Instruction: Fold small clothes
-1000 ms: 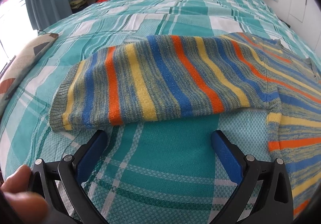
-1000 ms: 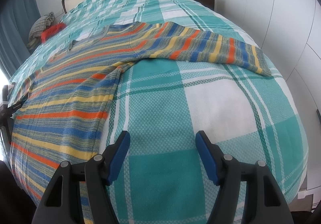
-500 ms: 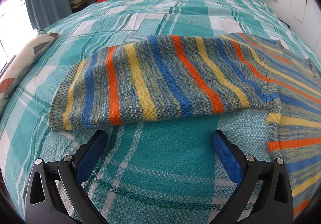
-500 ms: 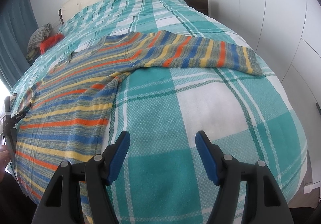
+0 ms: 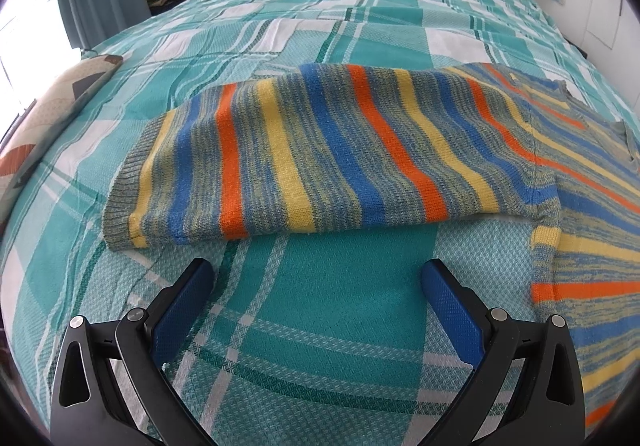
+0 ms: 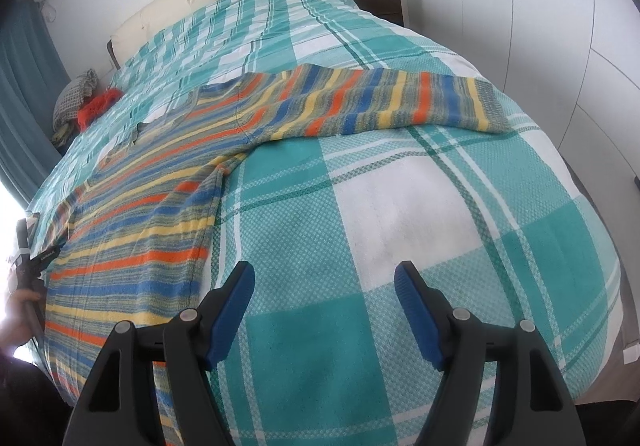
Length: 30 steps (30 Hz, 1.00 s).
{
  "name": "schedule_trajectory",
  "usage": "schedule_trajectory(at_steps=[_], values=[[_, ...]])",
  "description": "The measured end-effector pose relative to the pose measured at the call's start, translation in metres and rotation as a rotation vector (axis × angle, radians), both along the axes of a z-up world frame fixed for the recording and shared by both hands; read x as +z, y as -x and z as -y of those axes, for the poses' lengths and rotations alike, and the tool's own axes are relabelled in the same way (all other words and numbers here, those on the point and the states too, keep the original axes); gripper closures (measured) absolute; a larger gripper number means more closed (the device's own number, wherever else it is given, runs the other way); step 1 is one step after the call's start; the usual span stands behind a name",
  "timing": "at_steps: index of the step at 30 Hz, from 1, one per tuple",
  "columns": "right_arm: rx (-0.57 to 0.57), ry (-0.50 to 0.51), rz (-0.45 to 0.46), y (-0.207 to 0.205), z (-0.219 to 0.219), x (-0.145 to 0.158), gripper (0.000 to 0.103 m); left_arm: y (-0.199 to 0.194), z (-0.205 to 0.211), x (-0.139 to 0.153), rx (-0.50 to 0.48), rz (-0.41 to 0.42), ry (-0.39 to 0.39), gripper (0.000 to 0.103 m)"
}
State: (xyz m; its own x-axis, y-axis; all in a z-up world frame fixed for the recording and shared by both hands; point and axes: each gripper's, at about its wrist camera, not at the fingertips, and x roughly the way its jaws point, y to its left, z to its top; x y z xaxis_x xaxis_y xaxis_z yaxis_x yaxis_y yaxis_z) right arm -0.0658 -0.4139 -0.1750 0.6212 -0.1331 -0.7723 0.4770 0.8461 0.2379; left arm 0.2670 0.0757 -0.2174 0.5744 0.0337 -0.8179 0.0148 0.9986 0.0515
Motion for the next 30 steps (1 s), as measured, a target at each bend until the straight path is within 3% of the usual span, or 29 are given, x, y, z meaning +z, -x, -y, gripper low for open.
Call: schedule_trajectory(at_steps=[4, 9, 12, 16, 17, 19, 20, 22, 23, 26, 30], values=[[-0.090, -0.135, 0.084, 0.008, 0.039, 0.010, 0.031, 0.011, 0.000, 0.012, -0.044, -0.060, 0.020, 0.002], [-0.320, -0.373, 0.233, 0.036, 0.128, 0.015, 0.031, 0.060, 0.003, 0.050, -0.114, 0.027, 0.081, 0.001], [-0.377, -0.520, 0.276, 0.034, 0.174, 0.003, 0.031, 0.088, 0.011, 0.071, -0.150, 0.063, 0.127, 0.001], [-0.448, -0.808, 0.316, 0.017, 0.217, -0.038, 0.033, 0.111, 0.019, 0.088, -0.149, 0.091, 0.210, 0.001], [-0.469, -0.824, 0.327, 0.012, 0.220, -0.044, 0.037, 0.115, 0.021, 0.089, -0.143, 0.090, 0.228, 0.001], [-0.488, -0.799, 0.337, -0.001, 0.221, -0.049, 0.041, 0.118, 0.024, 0.085, -0.131, 0.087, 0.254, 0.001], [-0.496, -0.773, 0.327, -0.009, 0.221, -0.050, 0.050, 0.119, 0.025, 0.081, -0.127, 0.079, 0.259, 0.001], [-0.505, -0.716, 0.281, -0.024, 0.222, -0.052, 0.093, 0.119, 0.026, 0.069, -0.110, 0.043, 0.244, 0.001], [-0.517, -0.689, 0.236, -0.030, 0.222, -0.052, 0.098, 0.120, 0.024, 0.065, -0.099, 0.033, 0.238, 0.001], [-0.479, -0.508, 0.242, -0.043, 0.208, -0.004, 0.098, 0.129, 0.012, 0.058, -0.068, 0.059, 0.233, 0.001], [-0.086, -0.299, 0.316, -0.103, 0.132, 0.097, 0.098, 0.132, -0.004, 0.046, -0.014, 0.062, 0.245, 0.001]])
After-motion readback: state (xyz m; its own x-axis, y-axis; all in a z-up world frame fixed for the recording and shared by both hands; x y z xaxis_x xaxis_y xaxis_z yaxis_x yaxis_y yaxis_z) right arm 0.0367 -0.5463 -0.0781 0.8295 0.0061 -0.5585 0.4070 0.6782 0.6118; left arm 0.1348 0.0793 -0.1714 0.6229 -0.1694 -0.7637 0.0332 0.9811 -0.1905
